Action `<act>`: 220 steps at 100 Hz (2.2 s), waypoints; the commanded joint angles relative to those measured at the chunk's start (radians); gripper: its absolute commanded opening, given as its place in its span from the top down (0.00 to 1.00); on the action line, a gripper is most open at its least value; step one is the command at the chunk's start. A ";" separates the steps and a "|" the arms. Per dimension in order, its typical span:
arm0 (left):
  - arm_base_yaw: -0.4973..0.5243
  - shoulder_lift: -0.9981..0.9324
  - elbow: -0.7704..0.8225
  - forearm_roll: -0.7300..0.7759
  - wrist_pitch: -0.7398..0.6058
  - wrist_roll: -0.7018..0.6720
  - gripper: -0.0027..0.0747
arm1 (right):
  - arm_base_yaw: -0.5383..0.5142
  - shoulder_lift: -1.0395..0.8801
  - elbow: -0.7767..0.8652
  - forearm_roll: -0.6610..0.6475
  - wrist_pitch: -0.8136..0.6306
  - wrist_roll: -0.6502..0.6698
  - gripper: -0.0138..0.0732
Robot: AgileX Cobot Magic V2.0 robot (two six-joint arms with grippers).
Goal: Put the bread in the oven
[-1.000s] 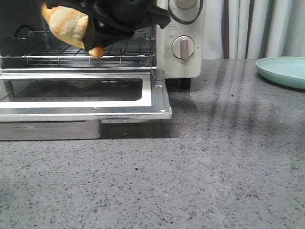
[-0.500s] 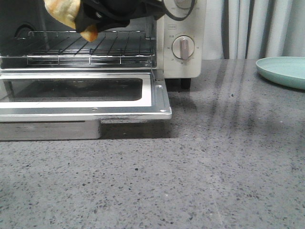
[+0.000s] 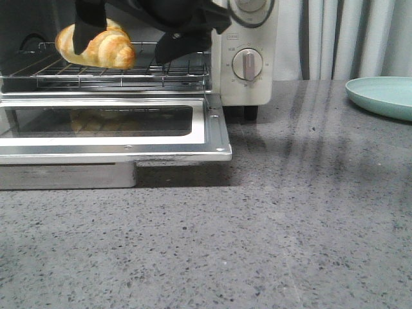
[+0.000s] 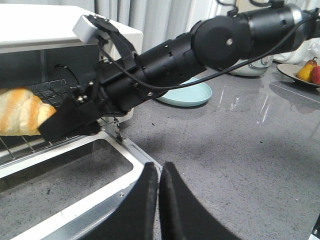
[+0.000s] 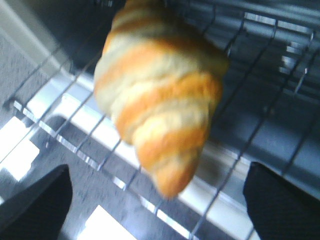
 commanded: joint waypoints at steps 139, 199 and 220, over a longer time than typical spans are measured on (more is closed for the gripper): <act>-0.007 0.016 0.105 0.087 -0.416 -0.002 0.99 | 0.159 -1.556 0.678 -0.773 0.136 -0.087 0.91; -0.007 0.016 0.105 0.087 -0.416 -0.002 0.99 | 0.159 -1.566 0.678 -0.773 0.170 -0.087 0.91; -0.003 0.004 0.156 0.113 -0.427 -0.002 0.99 | 0.159 -1.566 0.678 -0.773 0.170 -0.087 0.91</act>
